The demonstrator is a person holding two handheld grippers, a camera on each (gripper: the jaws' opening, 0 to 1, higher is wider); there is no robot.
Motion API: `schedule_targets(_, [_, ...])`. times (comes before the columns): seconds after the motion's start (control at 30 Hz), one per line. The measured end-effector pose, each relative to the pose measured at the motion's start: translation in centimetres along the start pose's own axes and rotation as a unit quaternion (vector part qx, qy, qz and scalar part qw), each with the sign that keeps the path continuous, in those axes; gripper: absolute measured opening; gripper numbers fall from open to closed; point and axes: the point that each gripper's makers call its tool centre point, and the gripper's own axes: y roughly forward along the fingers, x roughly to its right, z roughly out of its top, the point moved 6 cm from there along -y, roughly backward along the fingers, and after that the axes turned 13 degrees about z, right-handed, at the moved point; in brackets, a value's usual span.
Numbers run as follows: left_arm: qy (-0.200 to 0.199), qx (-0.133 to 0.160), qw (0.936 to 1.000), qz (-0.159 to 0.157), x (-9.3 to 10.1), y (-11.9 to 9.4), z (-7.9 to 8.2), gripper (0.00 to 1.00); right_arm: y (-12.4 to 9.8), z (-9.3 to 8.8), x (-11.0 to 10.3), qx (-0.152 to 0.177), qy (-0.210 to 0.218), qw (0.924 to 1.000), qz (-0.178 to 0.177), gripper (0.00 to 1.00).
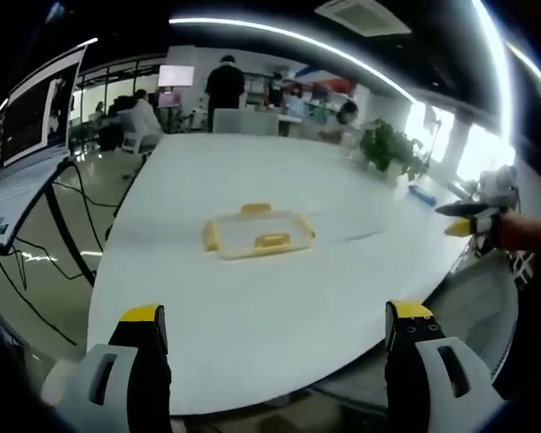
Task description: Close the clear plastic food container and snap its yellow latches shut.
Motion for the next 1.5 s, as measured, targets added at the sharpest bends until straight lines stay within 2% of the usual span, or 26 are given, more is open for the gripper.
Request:
schedule_targets(0.2, [0.003,-0.001,1.0000,-0.004,-0.9,0.5,-0.1,0.99,1.0,0.2,-0.7,-0.003,0.000,1.0000,0.000,0.98])
schedule_targets(0.27, [0.004,-0.002,1.0000,-0.006,-1.2,0.7,-0.1,0.99,1.3,0.6,-0.8,0.009,0.005,1.0000,0.001,0.99])
schedule_targets(0.63, [0.013,-0.009,0.9997,-0.017,-2.8,2.1,-0.2,0.99,3.2,1.6,-1.6,0.004,-0.001,1.0000,-0.002,0.99])
schedule_targets(1.17, [0.023,-0.019,0.9990,-0.034,-5.0,4.5,0.0,0.99,5.9,2.9,-3.0,-0.024,-0.030,0.9993,0.003,0.97])
schedule_targets(1.5, [0.030,-0.030,0.9981,-0.043,-6.1,6.1,0.0,0.99,7.7,3.6,-2.5,-0.043,-0.036,0.9984,0.001,0.97])
